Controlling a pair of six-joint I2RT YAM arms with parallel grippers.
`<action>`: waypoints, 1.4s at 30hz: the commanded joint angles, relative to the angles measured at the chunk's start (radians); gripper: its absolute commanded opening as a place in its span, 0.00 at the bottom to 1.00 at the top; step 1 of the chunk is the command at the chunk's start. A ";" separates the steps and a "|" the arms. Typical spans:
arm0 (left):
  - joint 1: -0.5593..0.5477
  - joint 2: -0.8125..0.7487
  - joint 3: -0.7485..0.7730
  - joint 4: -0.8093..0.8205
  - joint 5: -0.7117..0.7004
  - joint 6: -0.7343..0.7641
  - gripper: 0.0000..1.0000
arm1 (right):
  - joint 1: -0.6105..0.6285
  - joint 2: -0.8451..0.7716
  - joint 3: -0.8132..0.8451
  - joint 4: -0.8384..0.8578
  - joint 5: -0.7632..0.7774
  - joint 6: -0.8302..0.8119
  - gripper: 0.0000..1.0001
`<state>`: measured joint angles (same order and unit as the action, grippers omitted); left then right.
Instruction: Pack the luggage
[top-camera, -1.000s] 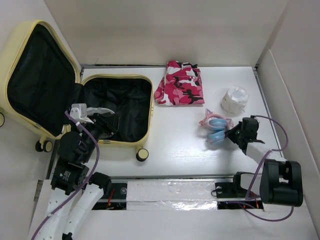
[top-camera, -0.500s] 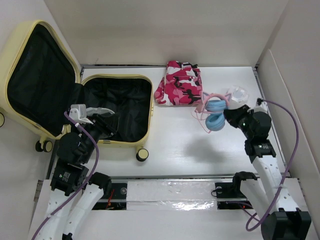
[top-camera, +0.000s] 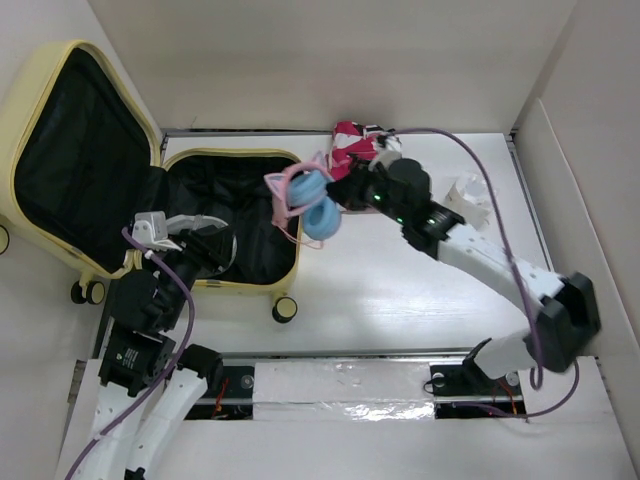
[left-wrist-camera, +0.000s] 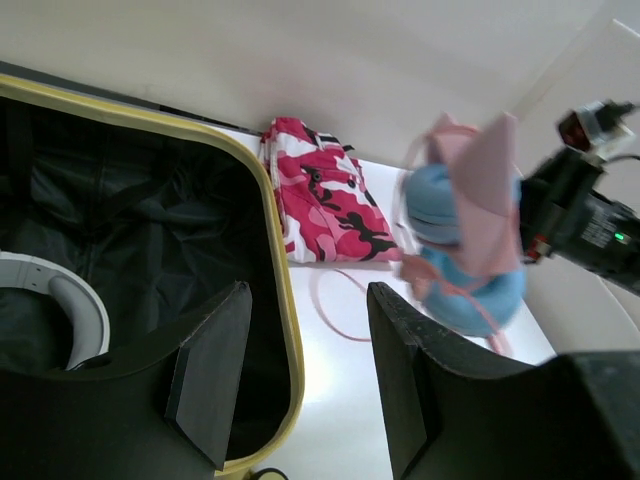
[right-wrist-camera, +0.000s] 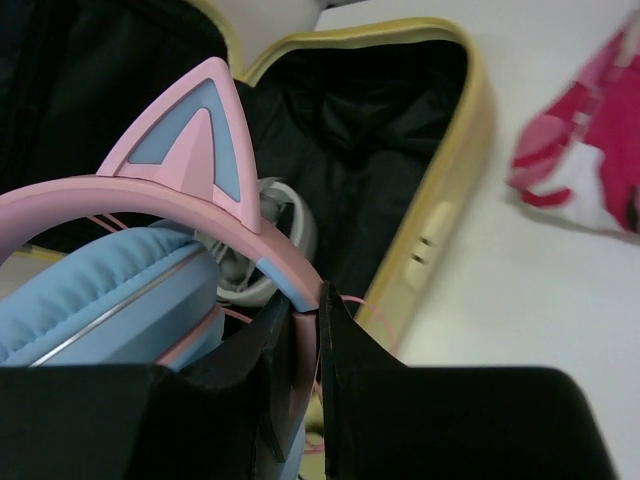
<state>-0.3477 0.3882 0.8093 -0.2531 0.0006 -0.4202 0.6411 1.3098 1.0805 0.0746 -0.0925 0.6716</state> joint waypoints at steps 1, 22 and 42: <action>-0.007 -0.026 0.013 0.020 -0.060 0.001 0.47 | 0.084 0.175 0.235 0.171 0.050 0.002 0.00; -0.007 -0.107 -0.010 0.046 -0.114 -0.003 0.48 | 0.138 0.892 0.799 0.077 0.079 -0.104 0.60; -0.007 -0.054 -0.030 0.072 -0.037 0.004 0.49 | -0.554 0.008 -0.155 0.106 0.557 -0.188 0.78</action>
<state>-0.3477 0.3099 0.7910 -0.2481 -0.0666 -0.4274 0.1520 1.3766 0.9783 0.1623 0.3759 0.4770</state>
